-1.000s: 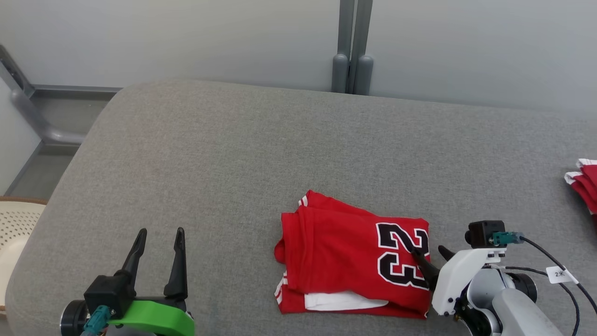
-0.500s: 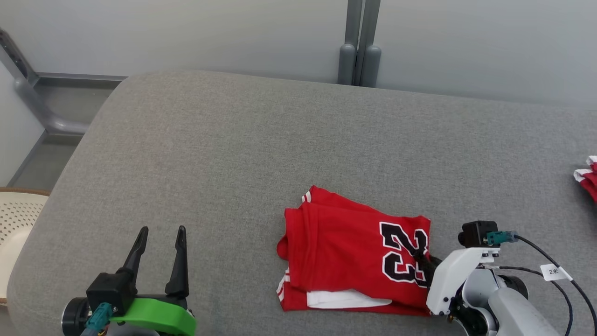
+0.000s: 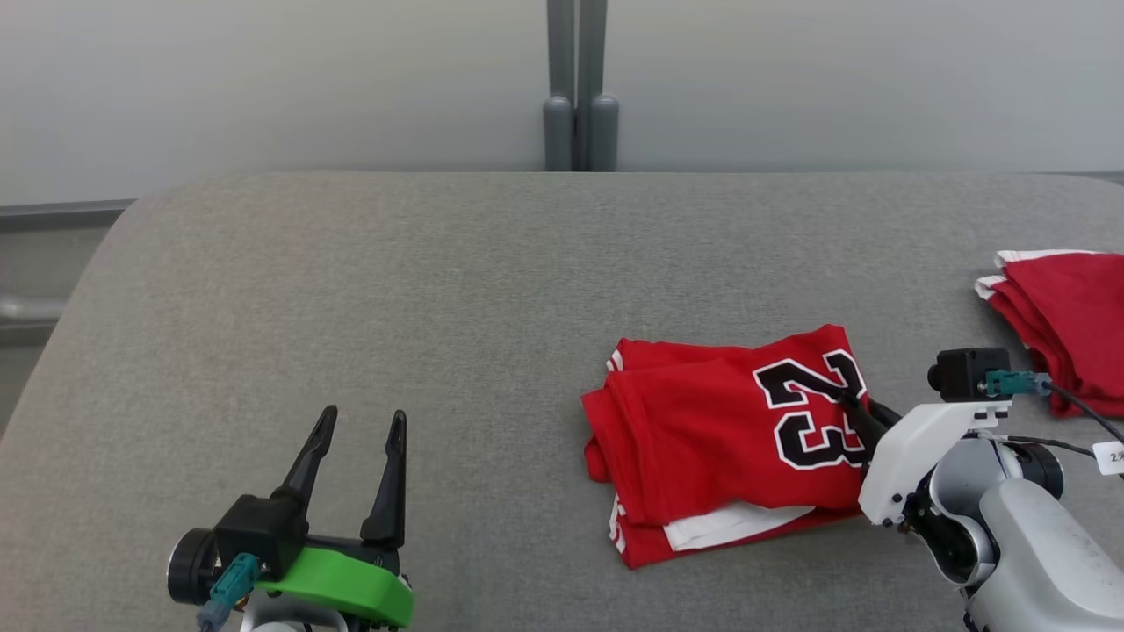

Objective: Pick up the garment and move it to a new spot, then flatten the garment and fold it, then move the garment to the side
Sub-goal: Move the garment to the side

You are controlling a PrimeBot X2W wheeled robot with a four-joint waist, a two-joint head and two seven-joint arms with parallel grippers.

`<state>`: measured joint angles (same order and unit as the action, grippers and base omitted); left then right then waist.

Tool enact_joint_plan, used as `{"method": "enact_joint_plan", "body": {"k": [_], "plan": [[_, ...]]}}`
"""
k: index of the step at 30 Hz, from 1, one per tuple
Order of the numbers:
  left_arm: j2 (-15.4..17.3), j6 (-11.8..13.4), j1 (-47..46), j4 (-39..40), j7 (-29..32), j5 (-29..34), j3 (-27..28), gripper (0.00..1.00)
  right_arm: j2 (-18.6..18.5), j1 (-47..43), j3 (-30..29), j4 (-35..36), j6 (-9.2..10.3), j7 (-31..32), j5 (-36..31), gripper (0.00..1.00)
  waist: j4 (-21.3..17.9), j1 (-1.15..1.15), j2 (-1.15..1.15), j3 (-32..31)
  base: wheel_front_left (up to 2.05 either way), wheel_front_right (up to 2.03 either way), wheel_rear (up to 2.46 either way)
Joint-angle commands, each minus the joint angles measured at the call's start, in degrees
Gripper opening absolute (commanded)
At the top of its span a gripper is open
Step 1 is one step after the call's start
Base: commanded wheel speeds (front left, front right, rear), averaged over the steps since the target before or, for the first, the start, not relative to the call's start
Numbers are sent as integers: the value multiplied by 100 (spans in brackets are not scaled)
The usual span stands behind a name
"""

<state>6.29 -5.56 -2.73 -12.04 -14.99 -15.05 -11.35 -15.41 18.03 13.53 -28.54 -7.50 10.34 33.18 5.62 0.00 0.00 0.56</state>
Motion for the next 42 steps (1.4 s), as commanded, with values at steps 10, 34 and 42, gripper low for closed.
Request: {"method": "enact_joint_plan", "body": {"k": [10,34,42], "plan": [[-101,-92,-375,-46,-20,67,-325,100,-210,94,-117,346,3,-115,89,0,-1614,0,0,222,0,0,0],[146,-116,-1022,-6,115,214,-637,100,-993,1932,199,333,4,-92,369,0,-1589,0,0,1593,0,0,0],[298,-91,-1218,105,200,267,-638,100,-1712,2762,244,-210,6,-247,639,0,-1481,0,0,2122,0,0,0]]}}
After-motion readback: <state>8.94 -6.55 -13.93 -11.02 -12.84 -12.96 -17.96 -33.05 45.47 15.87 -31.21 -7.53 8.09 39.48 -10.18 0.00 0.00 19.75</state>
